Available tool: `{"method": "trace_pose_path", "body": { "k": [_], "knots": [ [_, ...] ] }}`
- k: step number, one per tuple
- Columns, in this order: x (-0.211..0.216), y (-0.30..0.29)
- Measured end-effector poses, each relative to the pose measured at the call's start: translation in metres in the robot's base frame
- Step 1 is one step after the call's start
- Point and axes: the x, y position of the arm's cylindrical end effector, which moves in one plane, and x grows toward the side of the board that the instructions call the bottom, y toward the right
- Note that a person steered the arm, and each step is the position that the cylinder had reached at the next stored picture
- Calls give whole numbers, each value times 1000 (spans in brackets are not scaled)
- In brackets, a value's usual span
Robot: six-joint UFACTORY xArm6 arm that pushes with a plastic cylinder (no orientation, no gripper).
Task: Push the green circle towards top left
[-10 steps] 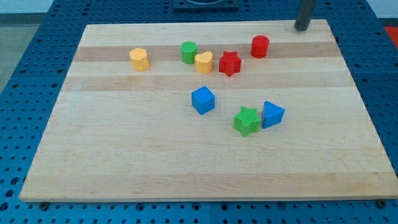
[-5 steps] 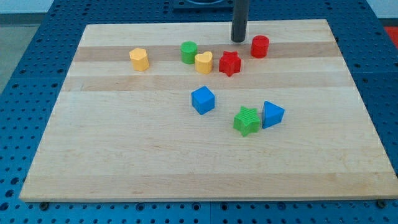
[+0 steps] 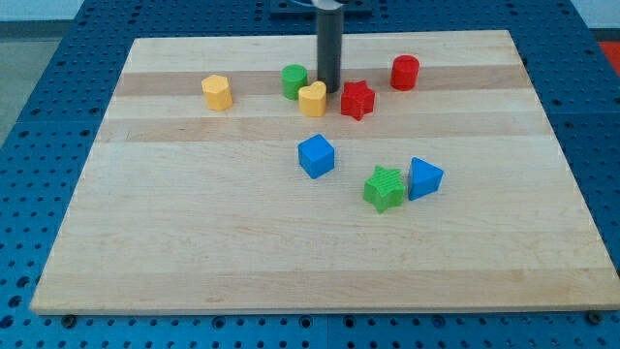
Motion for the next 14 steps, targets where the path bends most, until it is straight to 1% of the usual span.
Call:
{"method": "trace_pose_path", "body": {
  "k": [4,5,6,7,9,10,12,14],
  "knots": [
    [0,-116],
    [-2,-133],
    [-15,-134],
    [-27,-147],
    [-28,-198],
    [-35,-201],
    [-37,-181],
    [-56,-180]
  ]
}}
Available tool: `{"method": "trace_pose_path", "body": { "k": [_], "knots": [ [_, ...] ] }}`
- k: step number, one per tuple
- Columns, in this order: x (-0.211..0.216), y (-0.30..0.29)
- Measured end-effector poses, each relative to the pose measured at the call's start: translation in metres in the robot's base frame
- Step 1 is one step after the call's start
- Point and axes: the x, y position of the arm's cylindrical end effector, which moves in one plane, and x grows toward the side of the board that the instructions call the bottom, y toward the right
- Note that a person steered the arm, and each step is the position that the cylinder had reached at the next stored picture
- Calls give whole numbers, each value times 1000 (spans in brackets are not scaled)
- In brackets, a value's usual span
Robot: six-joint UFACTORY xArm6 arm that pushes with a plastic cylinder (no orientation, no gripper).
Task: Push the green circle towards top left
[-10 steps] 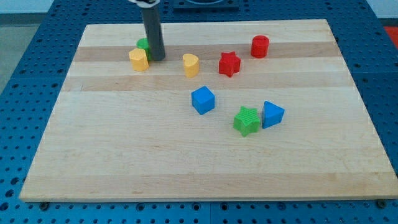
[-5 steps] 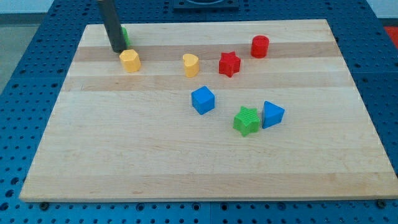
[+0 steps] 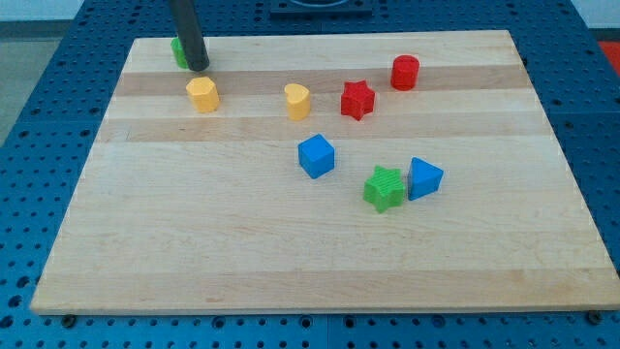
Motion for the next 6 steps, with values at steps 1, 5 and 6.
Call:
{"method": "trace_pose_path", "body": {
  "k": [1,5,6],
  "knots": [
    [-3,-2],
    [-22,-33],
    [-15,-23]
  ]
}}
